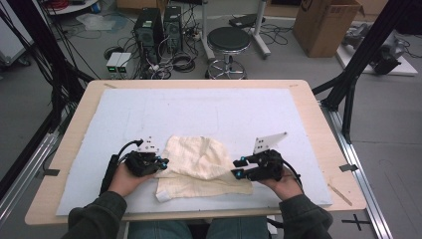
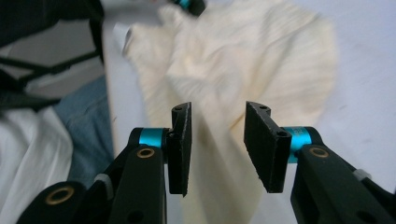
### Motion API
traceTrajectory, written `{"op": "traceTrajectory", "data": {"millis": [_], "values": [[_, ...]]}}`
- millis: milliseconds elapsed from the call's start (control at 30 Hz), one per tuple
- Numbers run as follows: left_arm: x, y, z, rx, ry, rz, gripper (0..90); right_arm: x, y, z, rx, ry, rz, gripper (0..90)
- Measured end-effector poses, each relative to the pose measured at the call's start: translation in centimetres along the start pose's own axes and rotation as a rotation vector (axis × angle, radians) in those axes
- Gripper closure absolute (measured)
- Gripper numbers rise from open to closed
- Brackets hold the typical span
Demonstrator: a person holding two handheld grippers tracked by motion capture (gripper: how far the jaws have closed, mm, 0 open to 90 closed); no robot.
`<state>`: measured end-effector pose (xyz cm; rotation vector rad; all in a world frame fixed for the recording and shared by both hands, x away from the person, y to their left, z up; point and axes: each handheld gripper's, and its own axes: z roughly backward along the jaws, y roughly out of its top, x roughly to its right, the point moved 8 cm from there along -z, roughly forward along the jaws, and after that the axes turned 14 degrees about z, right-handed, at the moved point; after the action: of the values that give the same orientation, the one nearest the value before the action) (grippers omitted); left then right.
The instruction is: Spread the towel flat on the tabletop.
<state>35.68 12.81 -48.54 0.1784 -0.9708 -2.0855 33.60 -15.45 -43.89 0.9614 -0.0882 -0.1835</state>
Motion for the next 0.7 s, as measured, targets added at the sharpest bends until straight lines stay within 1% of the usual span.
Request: {"op": "traceTrajectory", "data": {"millis": [100,200,233,300,333,367,400,433,500,533,567,600,633,667,700], "values": [[0.0,-0.1,-0.2,-0.011,-0.001,-0.003,88.6,1.9,0.4,0.0,0.029,-0.032,-0.042,61.1],[0.0,-0.1,-0.2,-0.013,-0.005,-0.004,88.6,3.6,0.2,-0.4,0.036,-0.072,-0.072,61.1],[-0.1,-0.1,-0.2,-0.013,-0.005,-0.005,88.6,4.0,-0.1,-0.6,0.024,-0.077,-0.096,61.2],[-0.1,0.1,-0.2,0.002,-0.016,0.004,88.2,4.9,-0.8,-1.1,-0.013,-0.099,-0.117,61.3],[-0.1,0.3,-0.1,0.019,-0.018,0.014,86.8,5.3,-1.1,-1.4,-0.037,-0.105,-0.127,61.1],[-0.2,0.6,0.1,0.040,-0.027,0.021,85.3,5.5,-1.5,-1.8,-0.060,-0.105,-0.141,60.9],[-0.2,0.9,0.2,0.058,-0.034,0.035,83.1,5.7,-1.7,-2.2,-0.070,-0.108,-0.146,60.9],[-0.4,1.4,0.3,0.089,-0.030,0.053,79.8,5.9,-1.9,-2.5,-0.070,-0.110,-0.142,60.9],[-0.8,2.2,0.2,0.128,-0.035,0.088,73.0,6.1,-2.5,-3.3,-0.092,-0.107,-0.164,60.2],[-1.0,2.6,0.0,0.137,-0.028,0.099,70.5,6.2,-2.8,-3.6,-0.104,-0.105,-0.168,60.2],[-1.1,3.0,-0.3,0.147,-0.025,0.119,66.2,6.3,-3.0,-3.9,-0.109,-0.106,-0.169,60.1],[-1.3,3.4,-0.6,0.163,-0.021,0.130,62.9,6.4,-3.1,-4.2,-0.108,-0.106,-0.172,60.1],[-1.5,3.7,-0.9,0.171,-0.010,0.136,62.6,6.4,-3.2,-4.4,-0.110,-0.106,-0.171,60.2],[-1.7,3.8,-1.3,0.169,0.006,0.145,61.5,6.4,-3.2,-4.6,-0.114,-0.105,-0.174,60.2],[-2.1,3.9,-1.7,0.158,0.031,0.156,58.4,6.4,-3.3,-4.8,-0.122,-0.106,-0.174,60.2]]}}
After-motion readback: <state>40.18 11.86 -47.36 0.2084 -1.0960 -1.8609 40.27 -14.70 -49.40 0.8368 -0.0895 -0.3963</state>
